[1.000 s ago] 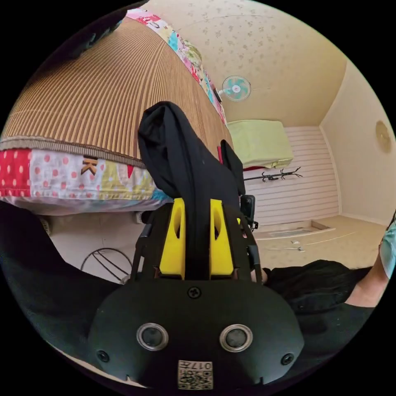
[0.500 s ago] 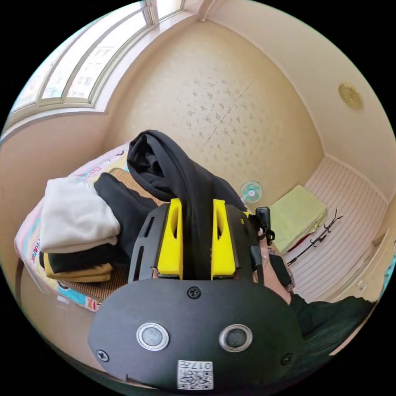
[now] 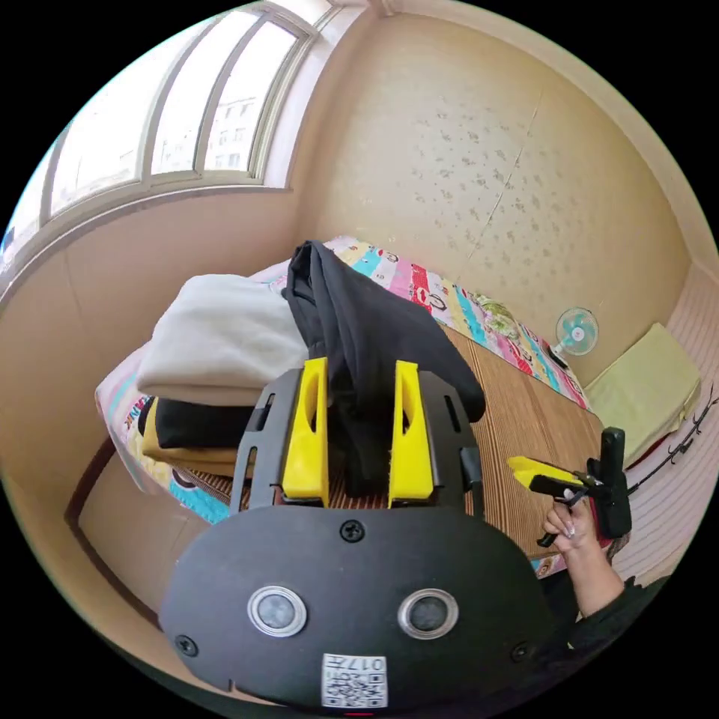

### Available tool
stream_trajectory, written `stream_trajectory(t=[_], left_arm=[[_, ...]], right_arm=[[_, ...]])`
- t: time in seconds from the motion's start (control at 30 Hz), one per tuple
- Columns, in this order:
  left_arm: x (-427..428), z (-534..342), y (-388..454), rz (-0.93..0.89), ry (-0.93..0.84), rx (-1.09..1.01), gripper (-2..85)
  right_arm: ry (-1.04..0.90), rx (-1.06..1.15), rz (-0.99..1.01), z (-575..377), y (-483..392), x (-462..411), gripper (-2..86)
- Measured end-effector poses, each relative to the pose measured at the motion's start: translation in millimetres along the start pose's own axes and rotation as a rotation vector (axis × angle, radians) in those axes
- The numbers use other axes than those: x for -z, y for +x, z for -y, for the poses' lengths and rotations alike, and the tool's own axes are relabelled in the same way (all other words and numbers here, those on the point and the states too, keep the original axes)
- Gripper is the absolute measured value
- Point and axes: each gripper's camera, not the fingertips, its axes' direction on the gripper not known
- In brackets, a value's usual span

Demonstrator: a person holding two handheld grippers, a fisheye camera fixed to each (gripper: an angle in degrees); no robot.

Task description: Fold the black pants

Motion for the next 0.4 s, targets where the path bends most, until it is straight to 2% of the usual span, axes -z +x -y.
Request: stream_trajectory(t=[0.07,0.13,0.2,0.27,0.33,0.4], left_arm=[[22.2,-48.9,12.3,0.007,0.047,-0.005,11.5],[36.4,-99.6,34.9,-0.097,0.006,-0.025,11.3],[42.0,-125.3,65.1,-0.124,-0.047,-0.097,10.8],[41.2,-143.1,110.9,0.000,-0.091,-0.259,9.6],[24.1,-160.1,177.6,0.194,-0.155,-0.519,8.6],[8.3,-166.6,215.1,0.257,-0.195,-0.627,8.7]], right_arm=[[-0.034,-0.126,-0.192,-81.0,23.5,26.3,11.9],[-0.032,-0.312,-0.393,-186.1,50.5,86.1,11.2],[-0.005,-0.496,-0.517,-250.8,66.2,143.7,10.8],[0.069,-0.668,-0.578,-306.6,76.0,202.2,10.7],[0.244,-0.827,-0.672,-366.1,76.3,268.9,10.7],[0.364,-0.898,-0.749,-394.4,76.4,304.2,10.8]])
